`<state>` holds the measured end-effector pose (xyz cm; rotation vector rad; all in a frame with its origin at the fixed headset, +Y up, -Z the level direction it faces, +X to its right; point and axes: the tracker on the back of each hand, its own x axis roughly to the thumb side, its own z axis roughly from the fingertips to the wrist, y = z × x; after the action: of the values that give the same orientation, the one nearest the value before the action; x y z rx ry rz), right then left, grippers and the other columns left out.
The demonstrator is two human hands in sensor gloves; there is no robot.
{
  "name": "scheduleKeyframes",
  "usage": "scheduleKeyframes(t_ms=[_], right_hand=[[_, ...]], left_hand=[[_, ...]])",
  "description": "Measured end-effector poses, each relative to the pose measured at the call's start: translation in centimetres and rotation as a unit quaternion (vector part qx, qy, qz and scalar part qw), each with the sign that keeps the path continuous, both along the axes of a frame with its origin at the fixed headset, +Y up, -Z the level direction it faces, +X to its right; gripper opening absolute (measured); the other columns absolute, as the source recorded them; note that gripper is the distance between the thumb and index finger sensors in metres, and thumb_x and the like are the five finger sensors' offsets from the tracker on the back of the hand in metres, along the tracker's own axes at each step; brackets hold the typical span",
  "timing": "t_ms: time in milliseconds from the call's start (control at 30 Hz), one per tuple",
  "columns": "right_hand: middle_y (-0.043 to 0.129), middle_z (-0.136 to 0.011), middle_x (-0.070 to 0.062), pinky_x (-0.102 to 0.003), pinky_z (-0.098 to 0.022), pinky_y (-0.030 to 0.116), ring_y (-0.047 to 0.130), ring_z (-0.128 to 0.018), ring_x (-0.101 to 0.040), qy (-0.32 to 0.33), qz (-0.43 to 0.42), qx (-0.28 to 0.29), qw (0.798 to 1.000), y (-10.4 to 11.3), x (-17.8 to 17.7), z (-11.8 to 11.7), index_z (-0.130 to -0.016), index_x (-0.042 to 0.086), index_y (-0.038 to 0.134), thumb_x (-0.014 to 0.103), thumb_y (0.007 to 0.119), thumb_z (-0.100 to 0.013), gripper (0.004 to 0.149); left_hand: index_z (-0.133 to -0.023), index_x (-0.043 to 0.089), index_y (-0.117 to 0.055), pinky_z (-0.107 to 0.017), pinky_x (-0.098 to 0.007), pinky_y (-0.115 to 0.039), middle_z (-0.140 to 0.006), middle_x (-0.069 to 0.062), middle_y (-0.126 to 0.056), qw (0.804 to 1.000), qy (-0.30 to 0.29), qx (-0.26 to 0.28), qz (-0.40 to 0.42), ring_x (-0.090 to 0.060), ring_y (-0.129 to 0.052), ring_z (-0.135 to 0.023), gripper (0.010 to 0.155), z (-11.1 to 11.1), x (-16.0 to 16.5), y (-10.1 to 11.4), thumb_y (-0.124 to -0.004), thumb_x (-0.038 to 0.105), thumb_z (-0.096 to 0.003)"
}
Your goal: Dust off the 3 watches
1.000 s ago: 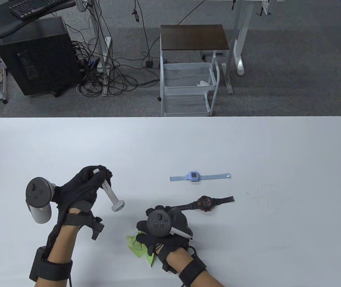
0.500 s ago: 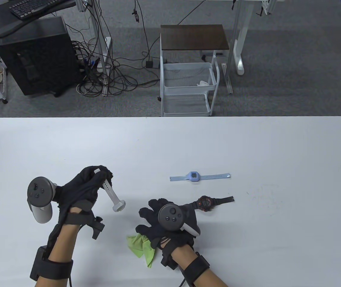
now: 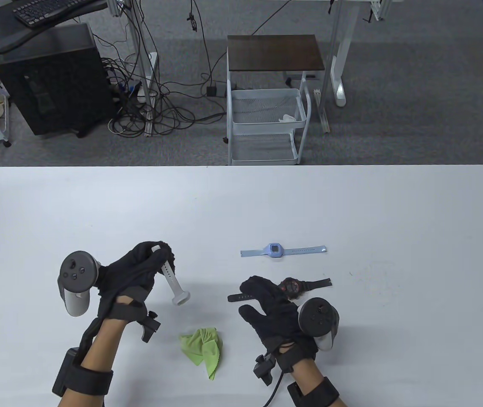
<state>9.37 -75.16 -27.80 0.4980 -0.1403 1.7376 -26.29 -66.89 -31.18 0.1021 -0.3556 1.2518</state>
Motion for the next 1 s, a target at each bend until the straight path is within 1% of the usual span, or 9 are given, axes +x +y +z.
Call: scheduleKeyframes(t_ms=[100,200,333,500,567,667,867,933,1000], right_hand=[[0.057,-0.099,-0.035,-0.079,-0.051,0.031,0.049,-0.084,-0.065,0.002,-0.040,-0.025,0.999,-0.6,0.7,-0.1,-0.095,0.004,0.067,0.058,0.075,-0.045,0.074],[0.058,-0.098,-0.035,-0.079,-0.051,0.032,0.050,-0.084,-0.065,-0.008,-0.066,-0.023,0.998,-0.5,1.1,-0.2,-0.094,0.004,0.068,0.059,0.074,-0.046,0.073],[0.059,-0.098,-0.035,-0.079,-0.051,0.033,0.051,-0.084,-0.065,-0.014,-0.077,-0.017,0.997,-0.2,1.3,-0.1,-0.094,0.004,0.069,0.059,0.073,-0.046,0.072],[0.058,-0.098,-0.035,-0.079,-0.051,0.033,0.051,-0.084,-0.065,-0.010,-0.078,-0.018,0.997,-0.3,1.3,-0.1,-0.094,0.004,0.069,0.059,0.071,-0.047,0.072],[0.058,-0.098,-0.035,-0.079,-0.051,0.033,0.051,-0.083,-0.065,-0.012,-0.079,-0.019,0.997,-0.3,1.3,-0.1,-0.094,0.004,0.069,0.059,0.071,-0.047,0.072],[0.058,-0.098,-0.035,-0.079,-0.051,0.033,0.051,-0.083,-0.065,-0.012,-0.081,-0.023,0.996,-0.4,1.2,-0.1,-0.094,0.004,0.069,0.059,0.071,-0.047,0.072],[0.058,-0.098,-0.035,-0.079,-0.051,0.033,0.051,-0.083,-0.065,-0.012,-0.084,-0.026,0.996,-0.4,1.2,-0.2,-0.094,0.004,0.069,0.058,0.071,-0.047,0.072],[0.058,-0.098,-0.036,-0.079,-0.051,0.032,0.050,-0.083,-0.065,-0.013,-0.085,-0.029,0.996,-0.6,1.3,-0.3,-0.093,0.003,0.069,0.058,0.071,-0.047,0.072],[0.058,-0.098,-0.036,-0.079,-0.051,0.032,0.050,-0.083,-0.065,-0.016,-0.089,-0.033,0.995,-0.7,1.4,-0.4,-0.093,0.003,0.070,0.058,0.071,-0.047,0.072]], left_hand=[[-0.088,0.023,-0.078,-0.075,-0.058,-0.059,-0.066,0.011,-0.099,1.000,0.000,-0.016,0.006,-0.016,-0.096,-0.083,0.045,-0.1,0.6,-0.7,-0.072,0.056,-0.0577],[-0.088,0.023,-0.078,-0.075,-0.058,-0.060,-0.066,0.011,-0.099,0.999,-0.007,-0.039,0.007,-0.016,-0.096,-0.083,0.045,-0.6,1.4,-1.3,-0.072,0.056,-0.0577],[-0.087,0.021,-0.079,-0.073,-0.058,-0.062,-0.063,0.011,-0.100,0.997,-0.024,-0.073,0.016,-0.016,-0.098,-0.080,0.046,-1.6,2.8,-1.6,-0.071,0.055,-0.0578],[-0.086,0.020,-0.080,-0.071,-0.057,-0.067,-0.059,0.012,-0.101,0.988,-0.028,-0.154,0.008,-0.015,-0.102,-0.074,0.046,-4.1,4.0,-3.3,-0.072,0.055,-0.0575],[-0.086,0.019,-0.080,-0.069,-0.056,-0.069,-0.058,0.012,-0.101,0.980,-0.031,-0.198,0.021,-0.016,-0.102,-0.073,0.046,-5.4,4.4,-4.4,-0.072,0.054,-0.0576],[-0.086,0.018,-0.080,-0.068,-0.054,-0.071,-0.058,0.011,-0.101,0.970,-0.028,-0.240,0.021,-0.017,-0.103,-0.072,0.046,-7.4,4.5,-5.6,-0.071,0.054,-0.0579],[-0.087,0.019,-0.079,-0.071,-0.057,-0.065,-0.060,0.012,-0.100,0.964,0.005,-0.261,-0.058,-0.017,-0.100,-0.076,0.046,-11.1,4.0,-6.8,-0.070,0.054,-0.0578],[-0.088,0.019,-0.077,-0.071,-0.057,-0.063,-0.062,0.012,-0.099,0.961,0.016,-0.270,-0.064,-0.018,-0.098,-0.078,0.046,-11.9,3.8,-7.2,-0.069,0.053,-0.0582],[-0.092,0.018,-0.074,-0.072,-0.059,-0.061,-0.068,0.010,-0.098,0.958,0.016,-0.280,-0.062,-0.020,-0.095,-0.083,0.046,-12.8,3.7,-7.8,-0.068,0.050,-0.0594]])
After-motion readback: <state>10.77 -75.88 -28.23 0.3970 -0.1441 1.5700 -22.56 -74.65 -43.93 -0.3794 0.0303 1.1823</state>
